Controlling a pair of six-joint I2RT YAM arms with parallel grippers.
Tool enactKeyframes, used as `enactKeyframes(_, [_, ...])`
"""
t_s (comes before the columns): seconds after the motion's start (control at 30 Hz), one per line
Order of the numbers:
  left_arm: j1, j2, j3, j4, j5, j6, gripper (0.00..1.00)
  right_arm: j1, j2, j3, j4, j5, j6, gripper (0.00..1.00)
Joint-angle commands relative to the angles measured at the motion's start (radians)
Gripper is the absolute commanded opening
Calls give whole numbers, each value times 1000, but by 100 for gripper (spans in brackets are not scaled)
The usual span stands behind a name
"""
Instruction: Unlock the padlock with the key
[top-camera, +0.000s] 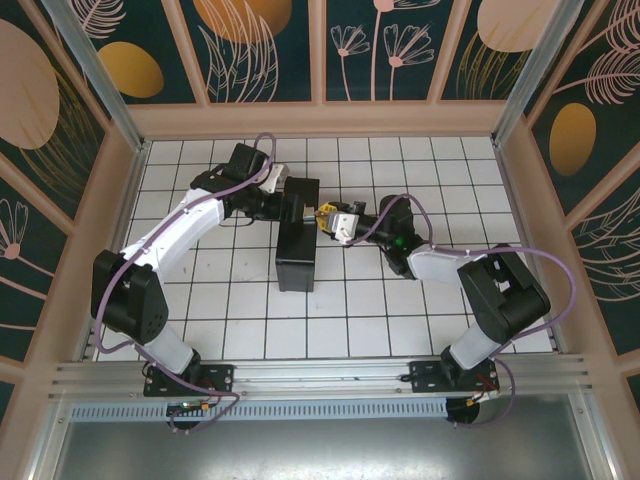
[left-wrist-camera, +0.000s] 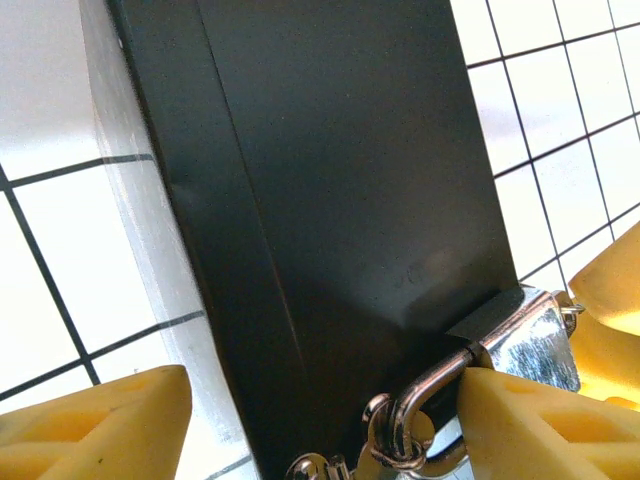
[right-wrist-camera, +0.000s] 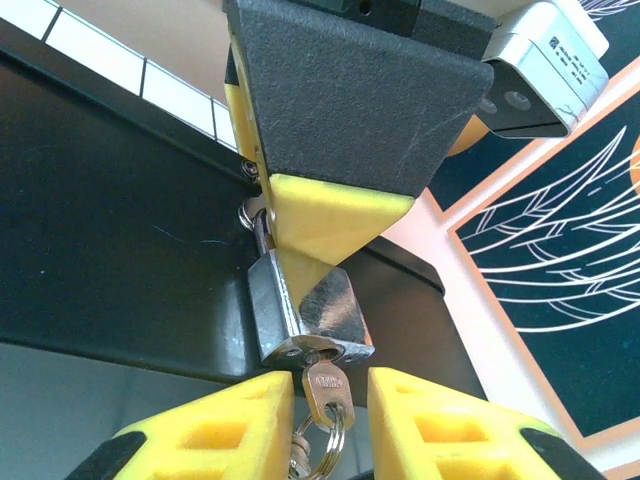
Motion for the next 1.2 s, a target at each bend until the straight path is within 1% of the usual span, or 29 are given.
enactKeyframes(0.0, [11,23,20,-14,-6,16,70,0,15,35,-53,28,-48,28])
enactKeyframes(0.17, [13,27,20,-11,-2,15,70,0,14,44,-73,23,-56,25])
enactKeyframes(0.23, [15,26,21,-11,-2,15,70,0,16,43,-72,26,-60,23])
enactKeyframes(0.53, [16,30,20,-9,8,16,70,-1,19,60,-101,8,-54,19])
enactKeyframes(0.7, [16,32,13,-5,17,16,70,-2,5,69,-116,-20,-32,14])
enactKeyframes(0.87, [17,28,8,-2,18,19,70,-5,-10,78,-155,-38,-21,3])
enactKeyframes(1.0, [16,28,0,-1,15,21,69,-6,-35,95,-215,-91,0,1])
enactKeyframes(1.17, [16,26,-13,6,23,29,69,-6,-47,139,-312,-110,22,0])
